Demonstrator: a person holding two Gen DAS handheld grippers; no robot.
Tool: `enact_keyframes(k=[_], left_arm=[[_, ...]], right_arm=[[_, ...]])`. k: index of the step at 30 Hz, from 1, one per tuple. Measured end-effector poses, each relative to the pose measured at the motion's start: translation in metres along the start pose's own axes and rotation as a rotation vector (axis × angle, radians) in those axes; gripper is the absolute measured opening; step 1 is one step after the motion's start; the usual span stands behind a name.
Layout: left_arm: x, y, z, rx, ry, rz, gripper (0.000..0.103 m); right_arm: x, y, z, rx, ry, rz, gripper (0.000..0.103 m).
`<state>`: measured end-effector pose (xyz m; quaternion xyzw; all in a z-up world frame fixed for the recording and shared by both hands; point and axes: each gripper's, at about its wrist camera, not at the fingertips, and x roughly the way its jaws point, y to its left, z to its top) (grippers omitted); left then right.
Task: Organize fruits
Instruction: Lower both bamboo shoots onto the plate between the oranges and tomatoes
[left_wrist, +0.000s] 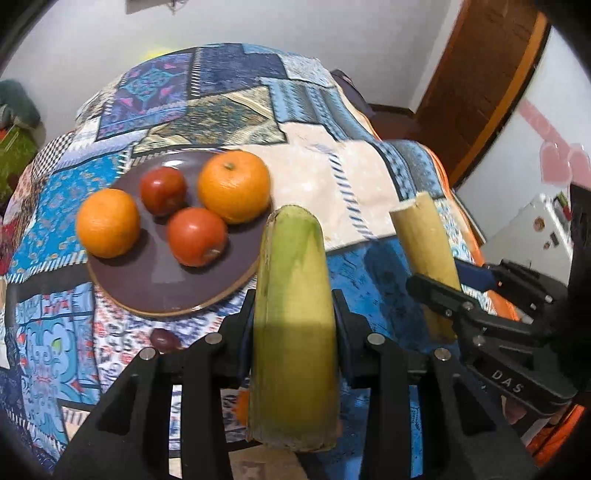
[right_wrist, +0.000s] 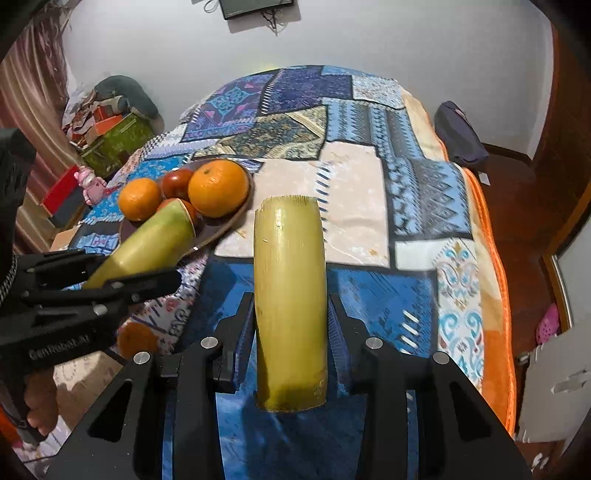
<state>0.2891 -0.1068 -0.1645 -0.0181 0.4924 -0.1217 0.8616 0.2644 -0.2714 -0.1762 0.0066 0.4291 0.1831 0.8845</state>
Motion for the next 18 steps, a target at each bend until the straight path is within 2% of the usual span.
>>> enact_keyframes(k=[9,18], left_arm=[[-0.026,0.059,0.024,-0.085,-0.06,0.064,0.037],[-0.025,0.101,0.05,-0.116,-0.093,0.099,0.037]], right_arm=[[0.022,0.035,0.033,-0.057,-0.015,0.05,0.035],[0.054,0.069,0.07,-0.098,-0.013,0.11,0.035]])
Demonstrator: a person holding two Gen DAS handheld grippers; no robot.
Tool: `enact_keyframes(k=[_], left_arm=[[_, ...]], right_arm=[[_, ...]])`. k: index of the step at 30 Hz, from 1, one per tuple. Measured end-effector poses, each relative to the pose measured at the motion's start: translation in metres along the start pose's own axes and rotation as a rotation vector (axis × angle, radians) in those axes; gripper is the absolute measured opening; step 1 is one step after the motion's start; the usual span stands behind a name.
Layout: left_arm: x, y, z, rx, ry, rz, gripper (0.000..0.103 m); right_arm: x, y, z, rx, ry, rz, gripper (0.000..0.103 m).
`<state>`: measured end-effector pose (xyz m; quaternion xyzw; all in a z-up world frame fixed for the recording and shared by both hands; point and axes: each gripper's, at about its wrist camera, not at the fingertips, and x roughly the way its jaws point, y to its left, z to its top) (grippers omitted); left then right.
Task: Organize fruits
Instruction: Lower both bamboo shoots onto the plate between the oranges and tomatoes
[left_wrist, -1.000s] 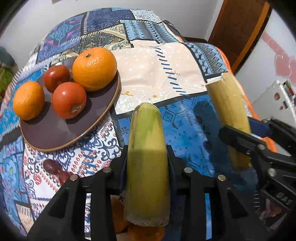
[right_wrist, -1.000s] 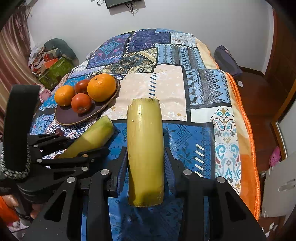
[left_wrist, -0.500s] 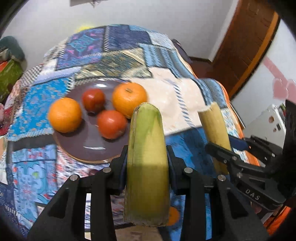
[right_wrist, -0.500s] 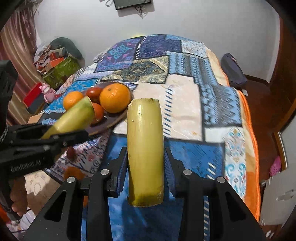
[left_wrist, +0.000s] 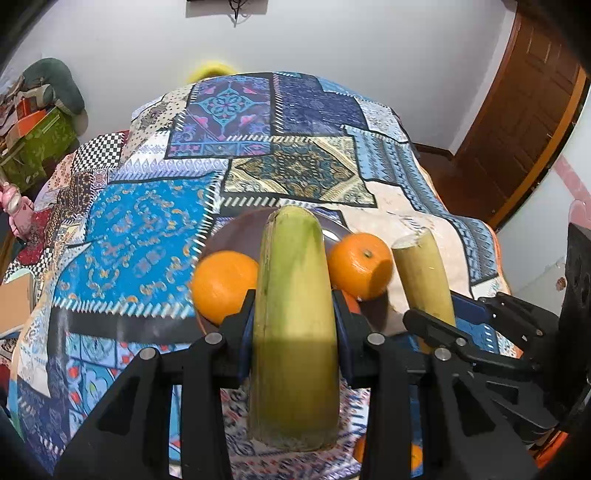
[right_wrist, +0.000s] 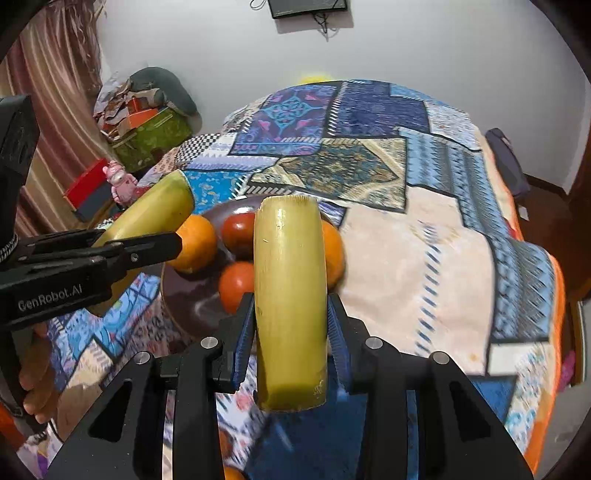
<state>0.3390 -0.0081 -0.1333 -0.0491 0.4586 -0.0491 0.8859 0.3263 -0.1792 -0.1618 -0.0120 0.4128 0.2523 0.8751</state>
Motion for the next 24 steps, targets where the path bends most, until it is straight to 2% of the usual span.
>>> enact_keyframes(k=[11,16,20,24], left_arm=[[0.025,0.019,0.018,-0.04,0.023,-0.039,0.037],[0.031,0.026,0.02,-0.058,0.032,-0.054,0.037],[0.036,0.029,0.021,-0.064,0.042,-0.062,0.037],[0.039,0.033,0.022,-0.077,0.047,-0.066,0.037]], right_arm=[[0.032,0.016,0.038,-0.049,0.004,0.012,0.035],[0.046,0.014,0.044,-0.04,0.037,0.03,0.035],[0.049,0.019,0.044,-0.064,0.04,0.013,0.035],[0.048,0.015,0.048,-0.024,0.055,0.052,0.036]])
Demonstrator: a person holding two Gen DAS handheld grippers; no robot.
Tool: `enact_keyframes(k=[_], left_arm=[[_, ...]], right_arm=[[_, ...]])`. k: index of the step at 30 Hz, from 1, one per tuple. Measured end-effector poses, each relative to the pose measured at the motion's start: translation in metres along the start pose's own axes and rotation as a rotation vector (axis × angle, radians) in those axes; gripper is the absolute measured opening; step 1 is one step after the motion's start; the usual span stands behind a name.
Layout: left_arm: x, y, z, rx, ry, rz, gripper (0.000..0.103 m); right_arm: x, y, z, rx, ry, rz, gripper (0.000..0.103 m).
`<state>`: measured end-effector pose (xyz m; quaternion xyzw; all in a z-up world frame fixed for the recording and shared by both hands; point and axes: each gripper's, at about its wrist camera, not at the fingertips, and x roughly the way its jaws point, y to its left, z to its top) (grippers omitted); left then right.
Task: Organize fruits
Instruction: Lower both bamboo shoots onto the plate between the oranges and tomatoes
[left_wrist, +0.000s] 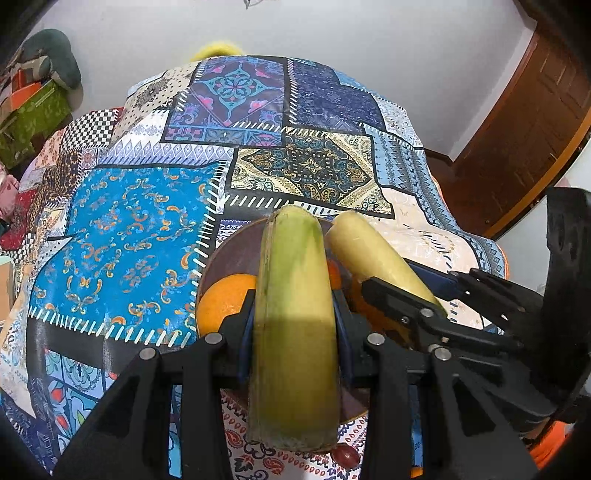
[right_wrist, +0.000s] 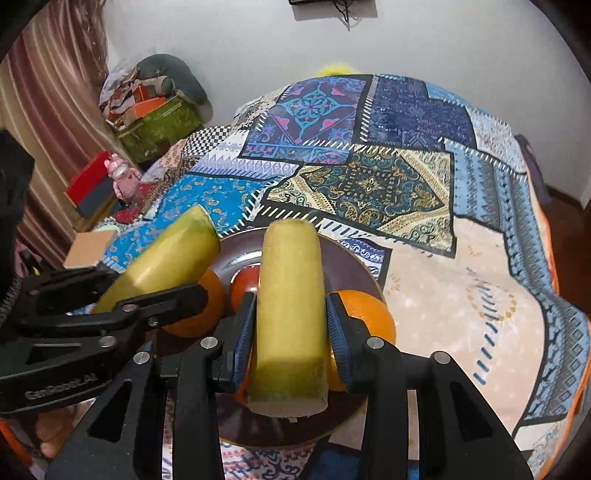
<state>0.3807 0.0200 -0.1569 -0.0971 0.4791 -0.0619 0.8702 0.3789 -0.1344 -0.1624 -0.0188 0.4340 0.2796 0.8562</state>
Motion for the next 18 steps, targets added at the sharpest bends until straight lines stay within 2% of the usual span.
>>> enact_keyframes(k=[4,9,18], left_arm=[[-0.001,-0.001,0.002,0.01,-0.006,0.012,0.037],[0.003,-0.005,0.003,0.01,0.003,0.01,0.037],[0.02,-0.017,0.011,0.01,0.016,0.033,0.037]], right_arm=[[-0.007,-0.001,0.002,0.002,-0.017,0.005,0.041],[-0.019,0.005,0.001,-0.057,-0.051,-0.031,0.041],[-0.025,-0.015,-0.008,-0.018,-0.058,-0.052,0.041]])
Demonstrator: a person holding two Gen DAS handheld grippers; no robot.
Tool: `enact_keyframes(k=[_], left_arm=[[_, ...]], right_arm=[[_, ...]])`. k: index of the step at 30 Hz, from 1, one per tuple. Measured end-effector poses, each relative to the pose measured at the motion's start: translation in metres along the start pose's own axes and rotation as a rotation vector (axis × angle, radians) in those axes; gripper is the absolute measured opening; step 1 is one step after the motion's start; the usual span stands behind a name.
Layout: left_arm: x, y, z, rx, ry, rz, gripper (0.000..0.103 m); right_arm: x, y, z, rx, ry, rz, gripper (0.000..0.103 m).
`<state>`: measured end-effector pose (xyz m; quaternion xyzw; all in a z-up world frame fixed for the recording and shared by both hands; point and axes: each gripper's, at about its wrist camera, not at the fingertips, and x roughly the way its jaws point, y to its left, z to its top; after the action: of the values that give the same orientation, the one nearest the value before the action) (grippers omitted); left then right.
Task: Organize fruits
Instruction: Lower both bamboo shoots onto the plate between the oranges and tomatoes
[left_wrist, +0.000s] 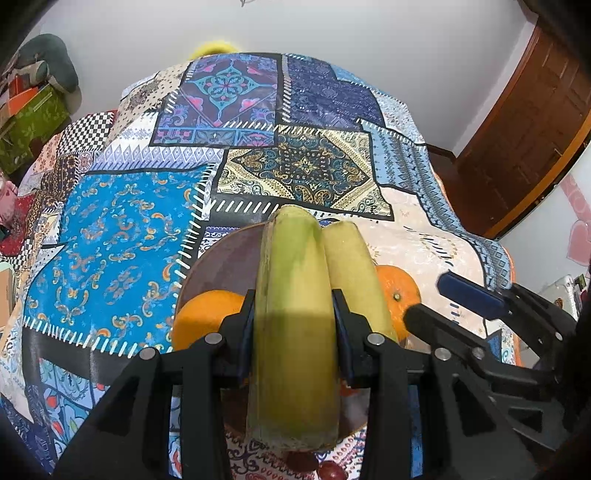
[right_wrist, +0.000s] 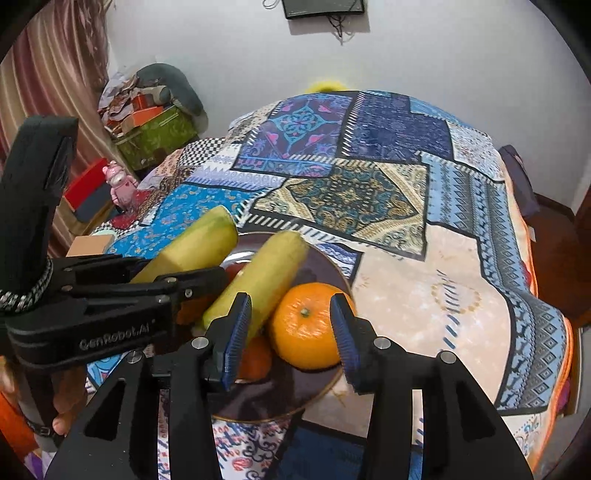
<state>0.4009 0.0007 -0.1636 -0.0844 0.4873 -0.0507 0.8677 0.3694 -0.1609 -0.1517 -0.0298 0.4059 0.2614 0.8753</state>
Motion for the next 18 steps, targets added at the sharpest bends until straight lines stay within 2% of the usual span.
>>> enact_keyframes(k=[6,18], left_arm=[[0.0034,0.0006,0.001,-0.002,-0.005,0.018,0.037],[-0.0047,-0.0007,0.0001,0.006,-0.012,-0.006,0.039]], right_arm=[[0.0011,-0.0057,-0.0047,0.014,-0.003,0.007,0.041],[0.0066,0.0002,-0.0076,0.001,0.006,0.011,0.041]])
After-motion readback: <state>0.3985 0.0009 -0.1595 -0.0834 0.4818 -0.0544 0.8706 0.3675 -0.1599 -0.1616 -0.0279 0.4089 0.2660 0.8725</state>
